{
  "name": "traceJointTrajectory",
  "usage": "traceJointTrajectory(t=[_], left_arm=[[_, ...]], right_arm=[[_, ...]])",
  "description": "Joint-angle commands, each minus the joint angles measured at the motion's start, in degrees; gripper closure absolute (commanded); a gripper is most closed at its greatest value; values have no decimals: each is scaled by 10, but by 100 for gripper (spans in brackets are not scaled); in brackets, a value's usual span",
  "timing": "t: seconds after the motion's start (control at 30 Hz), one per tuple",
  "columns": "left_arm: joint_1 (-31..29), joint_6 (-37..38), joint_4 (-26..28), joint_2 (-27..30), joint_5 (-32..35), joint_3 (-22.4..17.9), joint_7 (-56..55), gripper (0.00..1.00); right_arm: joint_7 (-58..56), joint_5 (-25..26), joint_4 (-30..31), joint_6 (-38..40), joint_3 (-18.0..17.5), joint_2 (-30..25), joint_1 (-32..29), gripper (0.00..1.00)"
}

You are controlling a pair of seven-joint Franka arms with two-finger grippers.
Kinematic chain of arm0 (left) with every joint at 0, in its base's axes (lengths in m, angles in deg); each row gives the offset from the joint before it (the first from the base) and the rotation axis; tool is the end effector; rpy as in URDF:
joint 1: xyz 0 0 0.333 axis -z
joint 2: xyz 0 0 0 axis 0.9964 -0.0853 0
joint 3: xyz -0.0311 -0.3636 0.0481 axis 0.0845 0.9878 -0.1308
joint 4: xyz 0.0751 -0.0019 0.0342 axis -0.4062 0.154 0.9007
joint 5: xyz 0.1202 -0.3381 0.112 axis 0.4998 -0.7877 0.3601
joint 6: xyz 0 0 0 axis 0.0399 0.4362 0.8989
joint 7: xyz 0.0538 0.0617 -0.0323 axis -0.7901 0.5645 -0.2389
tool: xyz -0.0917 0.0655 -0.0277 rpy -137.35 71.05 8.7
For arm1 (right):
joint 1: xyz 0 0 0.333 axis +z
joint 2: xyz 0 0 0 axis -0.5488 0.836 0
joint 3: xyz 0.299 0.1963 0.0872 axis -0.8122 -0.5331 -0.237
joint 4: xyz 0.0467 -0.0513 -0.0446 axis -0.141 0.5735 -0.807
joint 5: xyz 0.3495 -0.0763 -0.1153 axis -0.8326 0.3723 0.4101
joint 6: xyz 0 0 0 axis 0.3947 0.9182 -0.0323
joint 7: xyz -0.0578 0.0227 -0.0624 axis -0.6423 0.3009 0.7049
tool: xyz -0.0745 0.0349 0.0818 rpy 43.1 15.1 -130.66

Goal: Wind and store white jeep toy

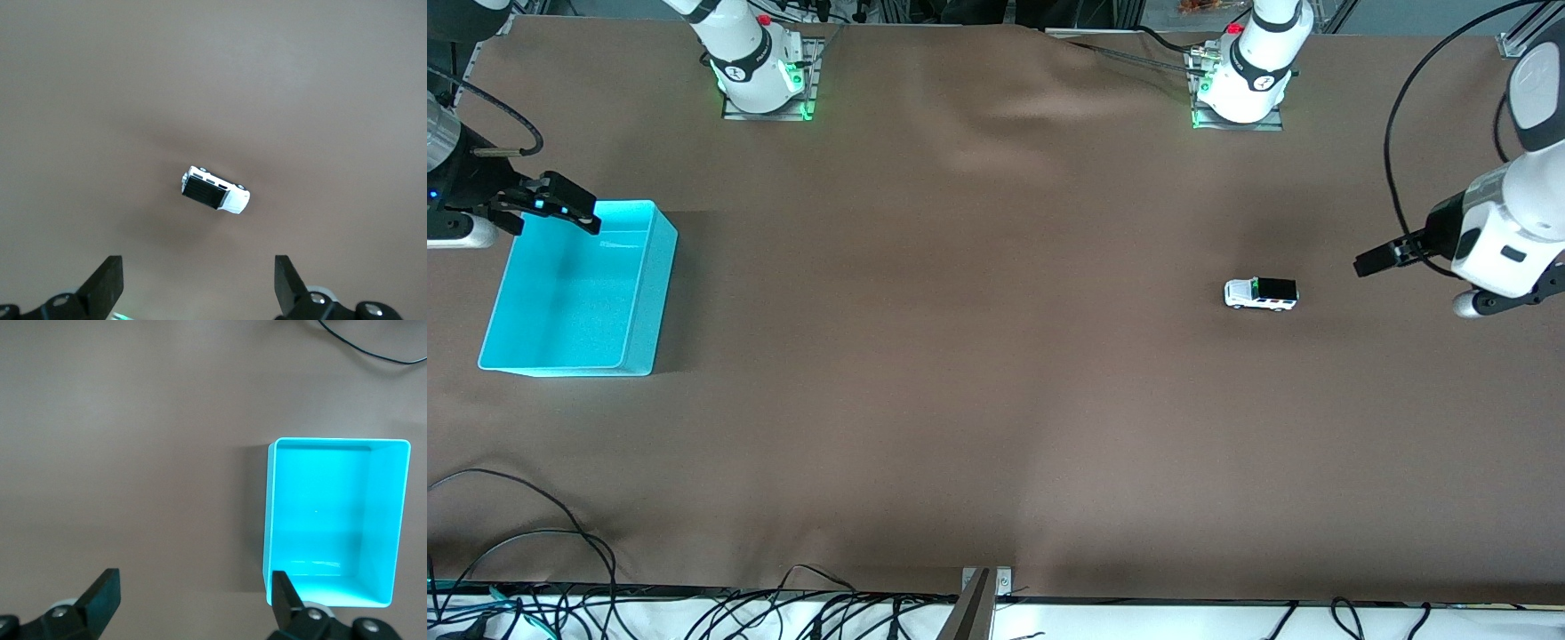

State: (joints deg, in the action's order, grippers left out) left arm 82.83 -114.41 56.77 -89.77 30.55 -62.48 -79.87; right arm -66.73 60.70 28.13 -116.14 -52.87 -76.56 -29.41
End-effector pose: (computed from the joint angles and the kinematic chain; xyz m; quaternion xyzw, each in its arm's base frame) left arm 0.5701 -0.0039 0.5588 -0.9730 -0.2125 0.0887 0.0165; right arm 0.5417 0.0045 0.6326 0.9999 0.0132 0.0001 0.0042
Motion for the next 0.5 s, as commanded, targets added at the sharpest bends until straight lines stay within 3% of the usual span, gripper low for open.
traceJointTrajectory(t=[0.0, 0.13, 0.47], left_arm=[[4, 4, -1, -12, 11, 13, -152, 0], [4, -6, 17, -24, 11, 16, -275, 0], [3, -129, 121, -16, 11, 25, -500, 0]], right_arm=[[2, -3, -11, 2, 0, 4, -1, 0], [2, -3, -11, 2, 0, 4, -1, 0], [1, -3, -11, 2, 0, 4, -1, 0]])
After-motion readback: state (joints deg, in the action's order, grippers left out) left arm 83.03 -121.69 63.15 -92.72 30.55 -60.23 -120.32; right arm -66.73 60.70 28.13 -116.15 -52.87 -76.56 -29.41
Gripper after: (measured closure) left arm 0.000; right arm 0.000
